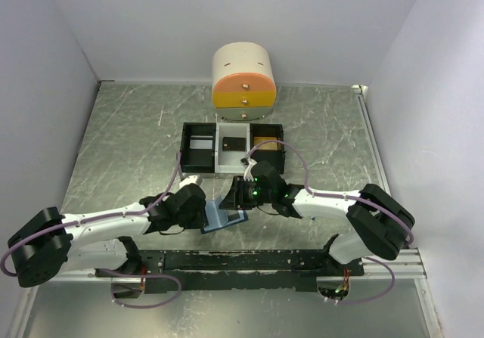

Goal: Take the credit cards out of the card holder

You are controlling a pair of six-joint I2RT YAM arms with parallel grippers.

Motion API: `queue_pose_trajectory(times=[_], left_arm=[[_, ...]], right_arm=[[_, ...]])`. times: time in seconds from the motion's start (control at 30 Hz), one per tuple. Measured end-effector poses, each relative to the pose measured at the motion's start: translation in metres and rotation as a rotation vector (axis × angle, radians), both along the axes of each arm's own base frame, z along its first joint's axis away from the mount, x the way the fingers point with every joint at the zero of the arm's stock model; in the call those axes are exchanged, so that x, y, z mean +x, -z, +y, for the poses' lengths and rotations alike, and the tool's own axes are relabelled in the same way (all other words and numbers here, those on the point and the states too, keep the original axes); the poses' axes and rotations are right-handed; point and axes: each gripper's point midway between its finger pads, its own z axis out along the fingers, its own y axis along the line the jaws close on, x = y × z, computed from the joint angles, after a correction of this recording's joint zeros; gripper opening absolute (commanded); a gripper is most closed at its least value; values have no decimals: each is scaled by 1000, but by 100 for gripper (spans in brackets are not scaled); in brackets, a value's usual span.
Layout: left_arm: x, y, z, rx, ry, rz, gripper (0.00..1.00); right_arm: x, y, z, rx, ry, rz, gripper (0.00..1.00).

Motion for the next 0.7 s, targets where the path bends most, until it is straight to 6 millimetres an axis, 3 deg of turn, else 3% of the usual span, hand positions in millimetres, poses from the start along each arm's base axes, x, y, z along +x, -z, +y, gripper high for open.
queue_pose_trajectory(times=[0.2, 0.5, 0.7], left_arm=[[0, -6, 4, -25, -15, -25, 38], [-2, -11, 8, -30, -31, -32, 40], [-1, -21, 12, -52, -56, -52, 40]], right_arm=[[-6, -10, 11, 66, -48, 13, 35], [-15, -2, 21, 101, -100, 73, 38], [-14, -10, 33, 129, -133, 68, 39]])
